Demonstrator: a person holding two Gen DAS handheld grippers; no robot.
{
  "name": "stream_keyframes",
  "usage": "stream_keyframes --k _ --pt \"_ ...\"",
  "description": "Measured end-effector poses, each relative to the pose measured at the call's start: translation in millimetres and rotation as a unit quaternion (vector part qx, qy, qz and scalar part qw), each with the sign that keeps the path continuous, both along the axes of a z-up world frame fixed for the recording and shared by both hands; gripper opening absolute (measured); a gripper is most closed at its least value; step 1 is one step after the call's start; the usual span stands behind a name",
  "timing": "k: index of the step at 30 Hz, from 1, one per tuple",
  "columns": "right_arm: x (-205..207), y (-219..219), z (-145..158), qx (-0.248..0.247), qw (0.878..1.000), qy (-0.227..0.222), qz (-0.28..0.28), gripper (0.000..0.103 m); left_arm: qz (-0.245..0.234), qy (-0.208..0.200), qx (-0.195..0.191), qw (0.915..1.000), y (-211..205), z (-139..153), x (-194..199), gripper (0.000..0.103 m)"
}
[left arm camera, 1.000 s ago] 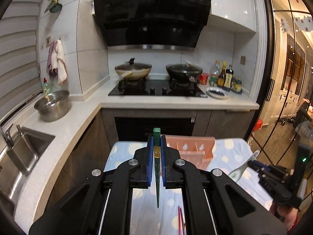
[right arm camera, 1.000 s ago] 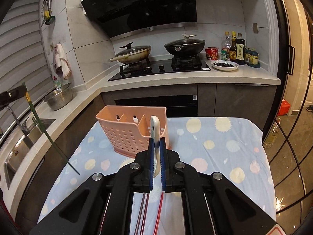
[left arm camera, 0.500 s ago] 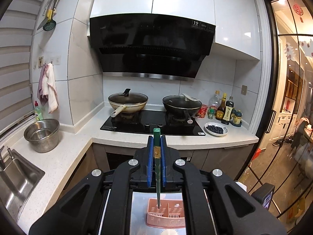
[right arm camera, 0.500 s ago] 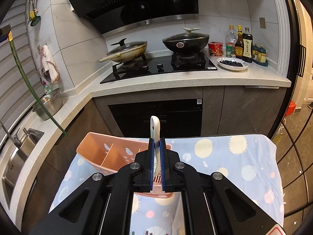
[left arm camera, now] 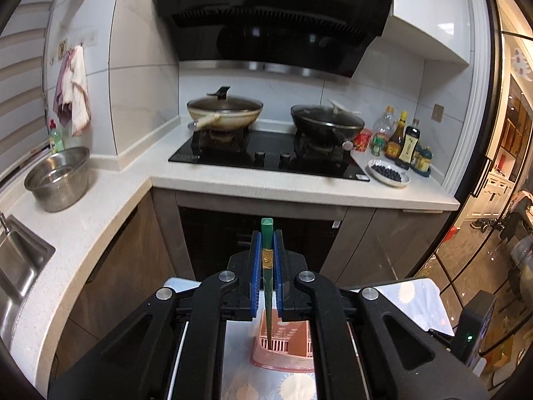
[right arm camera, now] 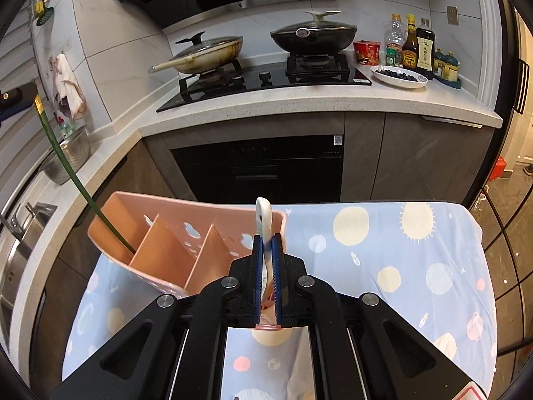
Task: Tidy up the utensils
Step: 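Open both grippers to release the chopstick and spoon into the holder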
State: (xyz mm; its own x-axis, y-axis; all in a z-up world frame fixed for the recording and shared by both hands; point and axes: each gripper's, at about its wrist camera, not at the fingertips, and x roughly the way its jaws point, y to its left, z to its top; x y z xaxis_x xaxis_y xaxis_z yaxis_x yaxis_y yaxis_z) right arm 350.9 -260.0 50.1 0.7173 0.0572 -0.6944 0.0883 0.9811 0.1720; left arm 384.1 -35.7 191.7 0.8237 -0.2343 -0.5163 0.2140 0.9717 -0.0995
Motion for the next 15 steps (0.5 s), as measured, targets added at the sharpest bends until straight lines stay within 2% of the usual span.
stream_keyframes --k 4,7,12,15 --pt "-5 3 -2 -0.015 1.000 -0.004 -0.003 0.009 0.009 0.012 -0.006 0.9999 5 -12 -1 0.010" --pt "-13 2 1 -0.016 1.000 -0.013 -0.006 0.018 0.020 0.011 0.001 0.9997 6 -17 -7 0.036" --pt "-35 -1 9 -0.011 1.000 -0.021 -0.006 0.022 0.020 0.011 0.002 0.9997 14 -23 -22 0.039" --pt "-55 -1 14 -0.014 0.999 -0.028 -0.006 0.023 0.021 0.011 0.004 0.9997 21 -27 -37 0.047"
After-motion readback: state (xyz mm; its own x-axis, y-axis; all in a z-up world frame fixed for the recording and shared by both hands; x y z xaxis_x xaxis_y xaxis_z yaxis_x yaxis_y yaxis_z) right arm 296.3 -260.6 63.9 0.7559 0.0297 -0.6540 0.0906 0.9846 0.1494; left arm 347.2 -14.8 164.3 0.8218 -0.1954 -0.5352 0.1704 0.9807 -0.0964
